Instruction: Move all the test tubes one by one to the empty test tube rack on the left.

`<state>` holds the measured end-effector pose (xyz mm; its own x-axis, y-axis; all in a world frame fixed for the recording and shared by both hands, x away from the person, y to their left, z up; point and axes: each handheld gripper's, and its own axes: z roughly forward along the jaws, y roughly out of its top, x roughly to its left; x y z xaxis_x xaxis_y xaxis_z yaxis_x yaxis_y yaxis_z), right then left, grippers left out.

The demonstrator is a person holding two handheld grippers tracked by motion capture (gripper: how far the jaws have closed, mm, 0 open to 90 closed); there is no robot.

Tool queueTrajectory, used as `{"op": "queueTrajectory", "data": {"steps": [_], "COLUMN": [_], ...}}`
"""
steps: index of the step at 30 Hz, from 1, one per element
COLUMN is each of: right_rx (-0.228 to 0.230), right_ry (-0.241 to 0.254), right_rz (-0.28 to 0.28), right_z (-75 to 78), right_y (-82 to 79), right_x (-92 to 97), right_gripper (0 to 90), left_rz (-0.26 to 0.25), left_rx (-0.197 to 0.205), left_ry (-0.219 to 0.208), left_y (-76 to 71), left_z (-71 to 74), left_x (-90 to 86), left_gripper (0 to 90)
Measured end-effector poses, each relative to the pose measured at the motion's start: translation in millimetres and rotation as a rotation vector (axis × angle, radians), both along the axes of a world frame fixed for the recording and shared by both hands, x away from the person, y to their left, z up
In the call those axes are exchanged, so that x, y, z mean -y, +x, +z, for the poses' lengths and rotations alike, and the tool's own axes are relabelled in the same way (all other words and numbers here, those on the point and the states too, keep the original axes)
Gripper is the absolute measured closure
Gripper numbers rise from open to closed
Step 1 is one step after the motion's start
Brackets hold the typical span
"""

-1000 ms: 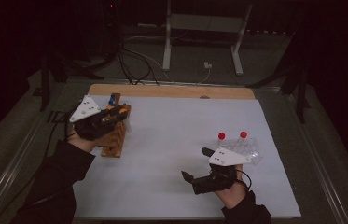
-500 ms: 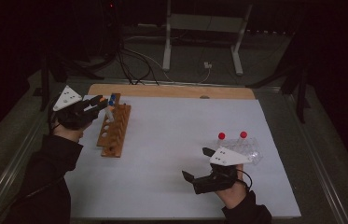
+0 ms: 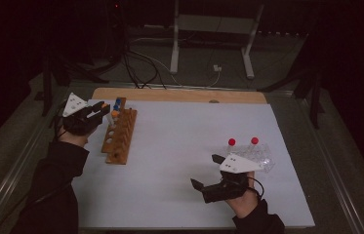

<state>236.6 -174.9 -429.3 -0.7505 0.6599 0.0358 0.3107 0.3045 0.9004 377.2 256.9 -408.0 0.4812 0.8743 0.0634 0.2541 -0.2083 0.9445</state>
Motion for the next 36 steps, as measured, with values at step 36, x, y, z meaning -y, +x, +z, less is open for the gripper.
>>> {"op": "queueTrajectory", "data": {"steps": [36], "right_rx": [-0.010], "right_ry": [0.002], "right_rz": [0.017], "right_z": [-0.3], "right_y": [-0.2], "right_x": [-0.2], "right_gripper": [0.0], "left_rz": [0.025], "left_rx": [-0.124], "left_ry": [0.058], "left_y": [8.0], "left_z": [-42.9], "left_x": [7.9], "left_gripper": [71.5]}}
